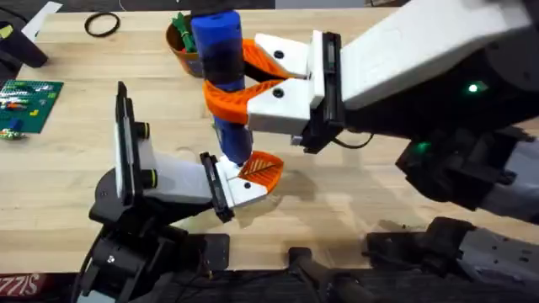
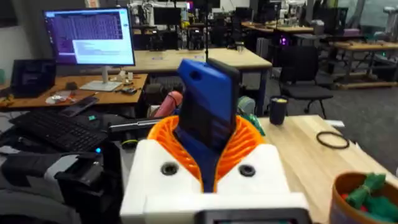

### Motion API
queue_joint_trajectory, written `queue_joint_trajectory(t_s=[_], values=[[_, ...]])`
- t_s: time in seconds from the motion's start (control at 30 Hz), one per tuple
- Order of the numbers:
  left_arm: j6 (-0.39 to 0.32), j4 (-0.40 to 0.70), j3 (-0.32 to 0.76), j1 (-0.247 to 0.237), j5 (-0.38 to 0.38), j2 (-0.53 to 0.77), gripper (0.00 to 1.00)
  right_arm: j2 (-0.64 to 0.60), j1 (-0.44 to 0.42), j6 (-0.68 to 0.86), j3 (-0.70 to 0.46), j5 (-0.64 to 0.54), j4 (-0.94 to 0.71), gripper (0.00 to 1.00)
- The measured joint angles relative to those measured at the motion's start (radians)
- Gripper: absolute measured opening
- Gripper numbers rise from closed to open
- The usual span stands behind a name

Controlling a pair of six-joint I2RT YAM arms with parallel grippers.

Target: Pick up the gripper from the table and insert it into the empty holder that is missing its gripper. Then pick up a screw, insert it into the mounting hole, and use the screwdriver to tighten it. Finally, clean up the table by picking up the vegetable and placing it into the bucket.

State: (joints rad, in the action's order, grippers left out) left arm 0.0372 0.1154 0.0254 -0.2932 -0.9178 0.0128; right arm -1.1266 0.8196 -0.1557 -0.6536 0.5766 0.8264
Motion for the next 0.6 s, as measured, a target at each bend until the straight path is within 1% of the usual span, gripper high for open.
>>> queue_joint_trajectory(t_s=[0.23, 0.5, 0.6], values=[[0.0, 0.0, 0.0, 0.0, 0.001, 0.0, 0.012, -0.006, -0.002, 0.01, 0.007, -0.002, 0.177, 0.051], [0.0, 0.0, 0.0, 0.0, 0.001, 0.0, 0.012, -0.006, -0.039, 0.015, 0.0, -0.001, 0.178, 0.051], [0.0, 0.0, 0.0, 0.0, 0.001, 0.0, 0.012, -0.006, -0.04, 0.015, -0.002, -0.002, 0.175, 0.051]])
